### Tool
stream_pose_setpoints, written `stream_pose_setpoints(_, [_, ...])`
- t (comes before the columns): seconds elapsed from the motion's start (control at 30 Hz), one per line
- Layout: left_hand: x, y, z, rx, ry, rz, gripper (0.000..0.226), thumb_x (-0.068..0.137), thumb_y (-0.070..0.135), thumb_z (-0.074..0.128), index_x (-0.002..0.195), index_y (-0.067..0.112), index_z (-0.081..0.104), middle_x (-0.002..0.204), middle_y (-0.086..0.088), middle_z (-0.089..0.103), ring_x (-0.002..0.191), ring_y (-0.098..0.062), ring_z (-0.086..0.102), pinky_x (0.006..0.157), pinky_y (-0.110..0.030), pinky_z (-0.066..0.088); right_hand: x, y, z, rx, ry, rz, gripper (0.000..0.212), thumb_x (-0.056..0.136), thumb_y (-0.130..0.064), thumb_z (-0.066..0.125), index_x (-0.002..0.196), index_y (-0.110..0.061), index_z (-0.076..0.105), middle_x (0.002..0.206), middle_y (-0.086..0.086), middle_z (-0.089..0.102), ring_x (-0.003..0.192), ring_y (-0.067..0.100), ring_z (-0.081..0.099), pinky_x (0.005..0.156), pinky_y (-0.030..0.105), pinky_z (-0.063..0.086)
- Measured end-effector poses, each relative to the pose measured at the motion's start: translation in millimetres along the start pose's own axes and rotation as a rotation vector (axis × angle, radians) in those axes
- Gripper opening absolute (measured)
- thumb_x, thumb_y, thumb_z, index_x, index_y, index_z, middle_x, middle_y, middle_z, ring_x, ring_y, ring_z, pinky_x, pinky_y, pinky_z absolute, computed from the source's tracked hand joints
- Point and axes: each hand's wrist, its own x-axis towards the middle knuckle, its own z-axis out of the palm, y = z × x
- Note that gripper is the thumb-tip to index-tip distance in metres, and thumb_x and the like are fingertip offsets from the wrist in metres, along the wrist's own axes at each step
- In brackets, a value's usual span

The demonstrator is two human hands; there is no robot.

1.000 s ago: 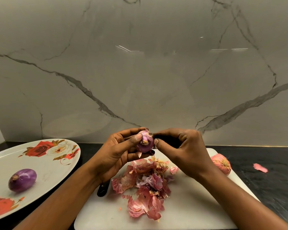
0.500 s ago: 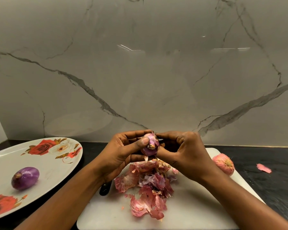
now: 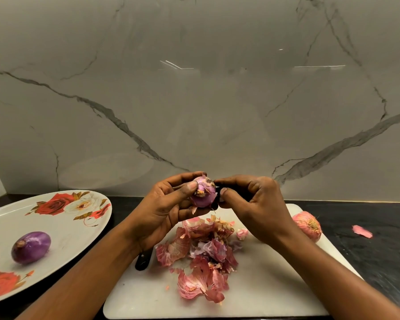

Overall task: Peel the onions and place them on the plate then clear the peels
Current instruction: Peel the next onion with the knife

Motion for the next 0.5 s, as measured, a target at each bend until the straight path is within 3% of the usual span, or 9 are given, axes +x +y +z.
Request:
stream_pose_setpoints(0.07, [0.1, -0.9, -1.4, 0.012, -0.001, 0.012, 0.047, 0.091, 0.021, 0.073, 0.135, 0.006, 0.066, 0.133, -0.025, 0.068, 0.118, -0.046, 0.069, 0.096, -0.052, 0.058, -0.5, -1.3, -1.7, 0.040, -0.035, 0.018, 0.024, 0.094, -0.020, 0.079, 0.118, -0.015, 0.080, 0.101, -0.006, 0.082, 0.092, 0.007, 0.078, 0.081, 0.027, 0.065])
stream_pose_setpoints(0.13, [0.0, -1.0, -1.4, 0.006, -0.001, 0.025, 0.041, 0.096, 0.017, 0.067, 0.135, 0.007, 0.066, 0.133, -0.025, 0.069, 0.113, -0.039, 0.073, 0.096, -0.051, 0.058, -1.2, -2.0, -1.8, 0.055, -0.058, 0.025, 0.040, 0.085, -0.030, 0.085, 0.121, -0.014, 0.078, 0.107, -0.005, 0.081, 0.097, 0.007, 0.078, 0.085, 0.028, 0.064])
stream_pose_setpoints(0.37, [-1.0, 2.2, -0.7, -0.031, 0.004, 0.019, 0.050, 0.088, 0.022, 0.073, 0.135, 0.006, 0.065, 0.134, -0.025, 0.068, 0.118, -0.045, 0.070, 0.096, -0.051, 0.060, 1.6, 1.0, -4.2, 0.126, -0.075, 0.088, 0.040, 0.085, -0.011, 0.085, 0.124, -0.014, 0.076, 0.112, -0.003, 0.081, 0.102, 0.009, 0.078, 0.090, 0.033, 0.064])
stream_pose_setpoints(0.5, [-0.6, -0.7, 0.0, 0.030, 0.010, 0.018, 0.048, 0.089, 0.023, 0.076, 0.133, 0.010, 0.068, 0.134, -0.022, 0.069, 0.120, -0.044, 0.069, 0.095, -0.051, 0.058, -2.6, -0.6, 1.7, 0.037, -0.029, 0.053, 0.040, 0.085, -0.009, 0.085, 0.123, -0.015, 0.076, 0.108, -0.006, 0.080, 0.098, 0.006, 0.078, 0.086, 0.029, 0.065])
